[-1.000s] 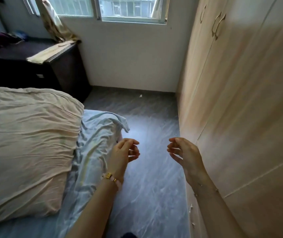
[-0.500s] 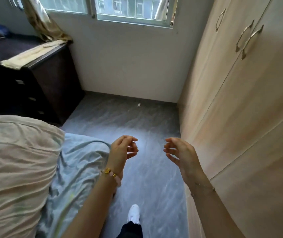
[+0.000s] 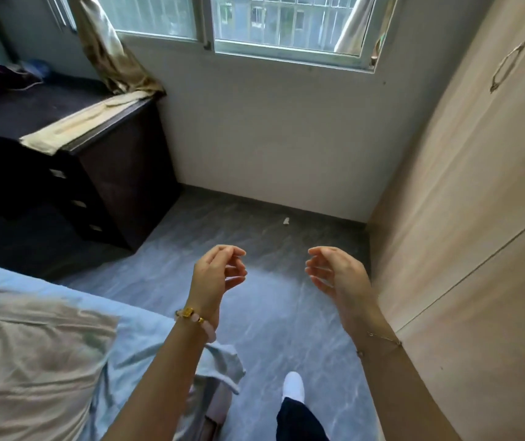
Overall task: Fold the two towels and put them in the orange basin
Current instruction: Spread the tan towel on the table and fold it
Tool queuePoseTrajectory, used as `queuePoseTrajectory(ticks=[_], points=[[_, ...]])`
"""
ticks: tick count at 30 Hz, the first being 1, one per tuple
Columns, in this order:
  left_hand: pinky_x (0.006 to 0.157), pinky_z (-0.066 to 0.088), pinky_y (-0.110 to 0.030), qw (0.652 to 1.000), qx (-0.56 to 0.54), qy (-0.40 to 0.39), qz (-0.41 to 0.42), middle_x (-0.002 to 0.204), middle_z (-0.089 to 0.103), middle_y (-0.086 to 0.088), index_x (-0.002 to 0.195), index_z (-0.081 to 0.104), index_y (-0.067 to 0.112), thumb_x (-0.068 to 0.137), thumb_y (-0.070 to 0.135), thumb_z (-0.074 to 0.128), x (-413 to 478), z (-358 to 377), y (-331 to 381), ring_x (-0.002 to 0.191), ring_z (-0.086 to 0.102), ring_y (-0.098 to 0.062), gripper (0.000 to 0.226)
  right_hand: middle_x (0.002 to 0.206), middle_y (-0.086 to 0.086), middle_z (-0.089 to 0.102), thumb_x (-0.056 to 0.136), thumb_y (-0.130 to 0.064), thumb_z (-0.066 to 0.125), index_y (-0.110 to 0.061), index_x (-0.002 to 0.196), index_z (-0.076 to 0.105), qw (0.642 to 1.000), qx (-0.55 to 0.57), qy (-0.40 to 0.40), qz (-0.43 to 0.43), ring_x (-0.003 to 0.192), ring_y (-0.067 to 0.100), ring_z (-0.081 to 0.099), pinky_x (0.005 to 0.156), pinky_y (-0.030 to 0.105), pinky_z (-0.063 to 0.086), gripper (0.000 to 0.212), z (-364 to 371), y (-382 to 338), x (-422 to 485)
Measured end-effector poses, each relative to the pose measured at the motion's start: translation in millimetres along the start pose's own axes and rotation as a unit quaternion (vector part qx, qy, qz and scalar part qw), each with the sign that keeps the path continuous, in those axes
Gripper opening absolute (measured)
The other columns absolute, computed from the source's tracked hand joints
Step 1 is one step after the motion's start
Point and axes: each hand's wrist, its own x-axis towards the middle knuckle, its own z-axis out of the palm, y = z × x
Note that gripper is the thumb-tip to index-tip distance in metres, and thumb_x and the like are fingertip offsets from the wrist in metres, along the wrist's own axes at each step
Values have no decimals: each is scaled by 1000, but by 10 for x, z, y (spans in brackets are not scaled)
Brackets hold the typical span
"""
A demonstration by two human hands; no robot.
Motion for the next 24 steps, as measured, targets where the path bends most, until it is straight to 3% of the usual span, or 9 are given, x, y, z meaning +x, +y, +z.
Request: queuePoseTrajectory(ticks=[12, 17, 24], points=[[65, 48, -26, 986, -35, 162, -22, 66, 58, -1, 79, 62, 9, 96, 13, 41, 1735, -43, 197, 66, 57, -14, 28, 77, 4, 66, 96, -17, 47, -9, 88, 68, 984, -7, -179, 25, 78, 17, 63, 73, 27, 47, 24, 930, -521, 2087], [68, 49, -30, 972, -72, 222, -8, 64, 57, 0, 79, 62, 8, 96, 12, 41, 2426, -13, 370, 65, 56, -15, 27, 75, 5, 65, 94, -13, 49, -7, 88, 68, 966, -28, -257, 20, 74, 16, 60, 72, 26, 45, 21, 1339, -844, 2817], [61, 48, -23, 939, -97, 330, -7, 60, 56, 1, 75, 62, 9, 95, 10, 42, 2969, -349, 497, 56, 56, -10, 29, 68, 3, 63, 94, -8, 46, -10, 82, 66, 937, -41, -344, 42, 71, 15, 58, 71, 25, 45, 23, 2168, -932, 3413]])
